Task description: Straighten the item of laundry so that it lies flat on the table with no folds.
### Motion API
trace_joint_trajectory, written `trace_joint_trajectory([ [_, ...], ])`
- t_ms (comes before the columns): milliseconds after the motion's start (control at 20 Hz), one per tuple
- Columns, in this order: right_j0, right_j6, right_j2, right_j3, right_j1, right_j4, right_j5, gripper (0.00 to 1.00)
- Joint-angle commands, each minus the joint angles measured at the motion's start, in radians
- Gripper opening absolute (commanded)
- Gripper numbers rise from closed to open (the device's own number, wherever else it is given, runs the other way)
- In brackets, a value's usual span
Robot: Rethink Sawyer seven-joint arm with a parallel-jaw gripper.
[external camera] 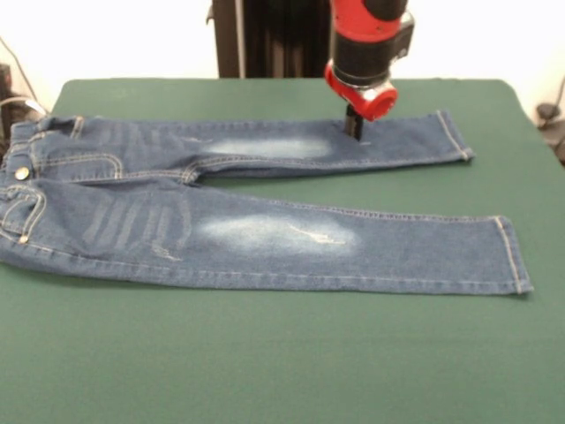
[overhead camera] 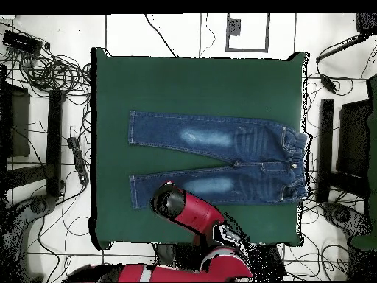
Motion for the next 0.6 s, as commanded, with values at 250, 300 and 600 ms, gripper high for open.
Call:
trace_joint_trajectory([
  [250,-0.05,-0.107,0.047,-0.068,-0.002,-0.309,0.005,0.0],
  [300,-0.054,-0.093,0.05,-0.074,0.001,-0.325,0.01,0.0],
  [600,-0.052,-0.016,0.048,-0.114,0.033,-0.396,0.009,0.0],
])
